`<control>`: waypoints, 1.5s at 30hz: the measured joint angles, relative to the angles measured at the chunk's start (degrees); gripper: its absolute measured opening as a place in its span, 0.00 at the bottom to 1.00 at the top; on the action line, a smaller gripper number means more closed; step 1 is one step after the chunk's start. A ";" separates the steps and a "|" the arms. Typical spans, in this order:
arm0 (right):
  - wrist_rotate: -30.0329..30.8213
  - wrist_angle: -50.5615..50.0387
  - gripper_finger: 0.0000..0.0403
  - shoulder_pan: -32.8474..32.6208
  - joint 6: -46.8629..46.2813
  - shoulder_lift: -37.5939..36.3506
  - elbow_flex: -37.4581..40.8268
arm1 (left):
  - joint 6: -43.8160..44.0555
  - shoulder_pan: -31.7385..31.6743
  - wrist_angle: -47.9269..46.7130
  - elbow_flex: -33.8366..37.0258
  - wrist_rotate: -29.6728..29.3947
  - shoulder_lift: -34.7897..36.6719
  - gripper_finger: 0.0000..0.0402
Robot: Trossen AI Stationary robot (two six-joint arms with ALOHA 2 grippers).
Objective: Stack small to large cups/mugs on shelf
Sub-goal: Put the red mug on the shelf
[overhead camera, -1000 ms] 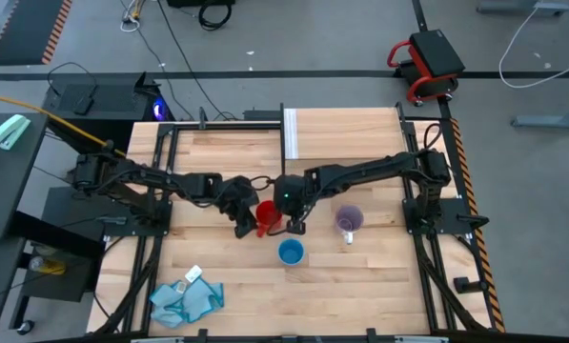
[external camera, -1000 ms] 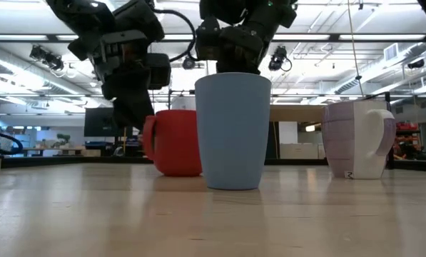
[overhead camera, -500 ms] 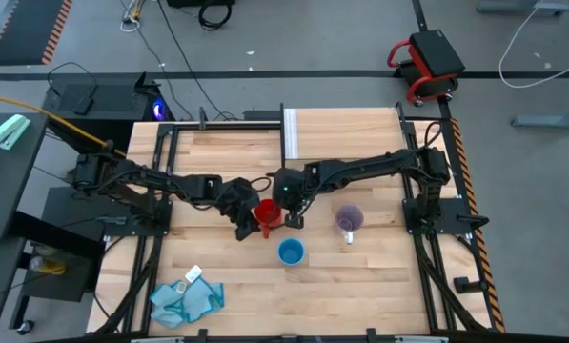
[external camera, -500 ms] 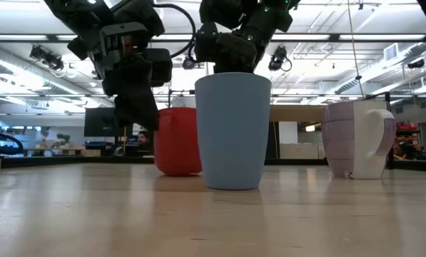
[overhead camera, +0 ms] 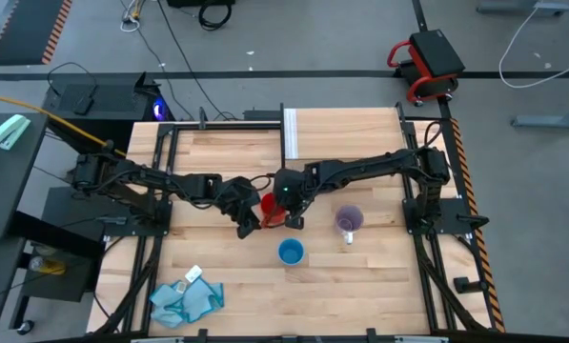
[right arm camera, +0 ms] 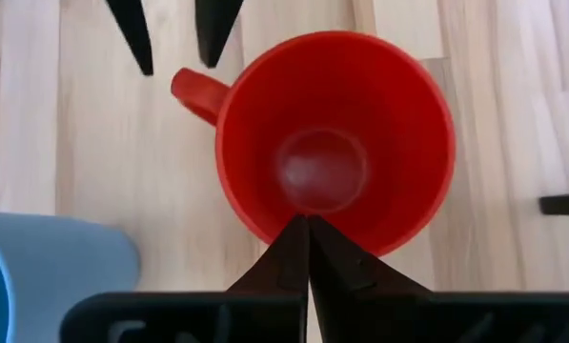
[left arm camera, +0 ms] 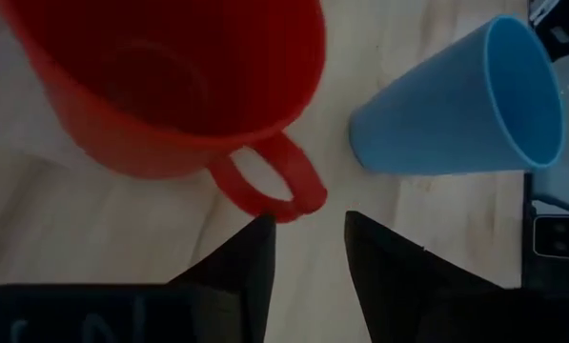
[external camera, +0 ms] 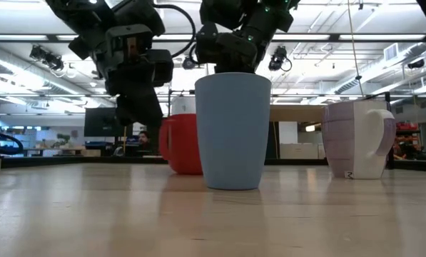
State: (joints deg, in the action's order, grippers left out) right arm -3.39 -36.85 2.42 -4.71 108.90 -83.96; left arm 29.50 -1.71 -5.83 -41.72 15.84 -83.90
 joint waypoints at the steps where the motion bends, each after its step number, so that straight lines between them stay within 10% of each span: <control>1: 0.16 -0.15 0.03 0.02 0.02 0.00 0.00 | -0.02 -0.10 -0.05 0.01 0.06 0.00 0.34; 15: 3.79 -1.16 0.03 -1.00 -0.15 -10.87 -0.05 | -1.62 -8.23 -3.64 -1.38 0.24 5.25 0.34; 21: 3.79 -6.13 0.03 -2.34 -6.18 -17.31 -0.13 | -4.90 -11.05 -20.75 -11.66 -8.08 7.08 0.33; 45: 20.90 -25.88 0.10 -12.14 -20.86 -19.43 -0.03 | -6.82 -12.34 -40.93 -33.71 -6.61 -15.23 0.47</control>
State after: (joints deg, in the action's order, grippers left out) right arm 17.51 -62.74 -9.72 -25.57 89.47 -83.99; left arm 22.68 -14.04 -46.76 -75.44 9.23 -99.13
